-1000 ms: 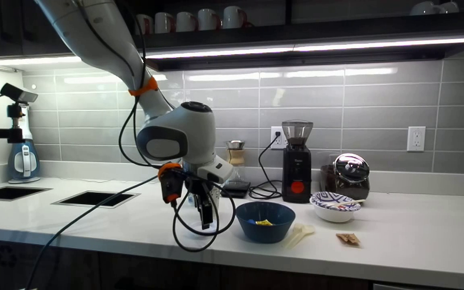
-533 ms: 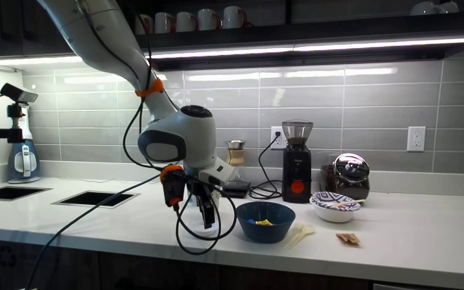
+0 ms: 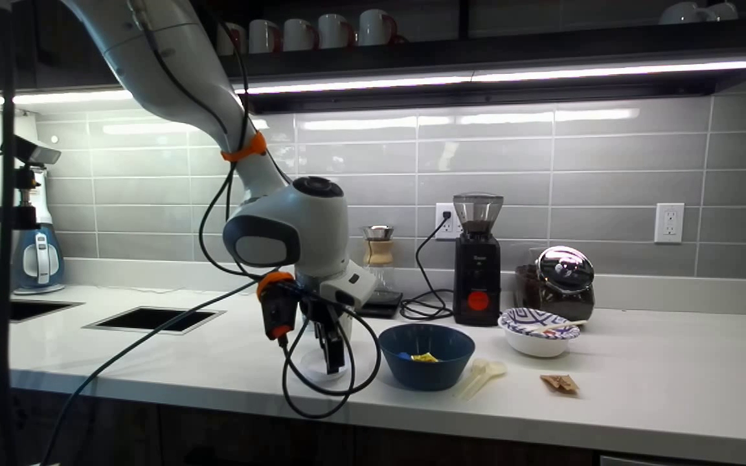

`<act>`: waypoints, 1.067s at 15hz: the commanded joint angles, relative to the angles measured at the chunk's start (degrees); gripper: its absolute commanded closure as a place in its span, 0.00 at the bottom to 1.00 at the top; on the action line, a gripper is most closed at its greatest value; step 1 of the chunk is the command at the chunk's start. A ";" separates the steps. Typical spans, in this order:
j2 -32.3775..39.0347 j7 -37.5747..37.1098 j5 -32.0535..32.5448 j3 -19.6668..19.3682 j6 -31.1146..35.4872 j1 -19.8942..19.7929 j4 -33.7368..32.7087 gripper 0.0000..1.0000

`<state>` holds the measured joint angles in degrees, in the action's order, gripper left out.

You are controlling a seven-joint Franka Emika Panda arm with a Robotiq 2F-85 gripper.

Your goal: Turn the white lid on the counter

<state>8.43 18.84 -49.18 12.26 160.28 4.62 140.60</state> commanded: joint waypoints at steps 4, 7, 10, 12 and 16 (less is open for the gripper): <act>-0.04 -1.28 1.68 -1.25 1.22 0.03 0.61 0.00; -0.33 -0.40 0.67 -1.50 0.91 -0.12 0.58 0.00; -0.12 -0.33 0.52 -1.75 0.78 -0.29 0.61 0.00; 0.03 0.47 -0.53 -1.74 0.75 -0.66 0.61 0.00; 0.27 1.61 -2.74 -1.56 0.55 -1.71 0.72 0.00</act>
<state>8.53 18.72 -49.38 10.55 160.38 3.61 140.91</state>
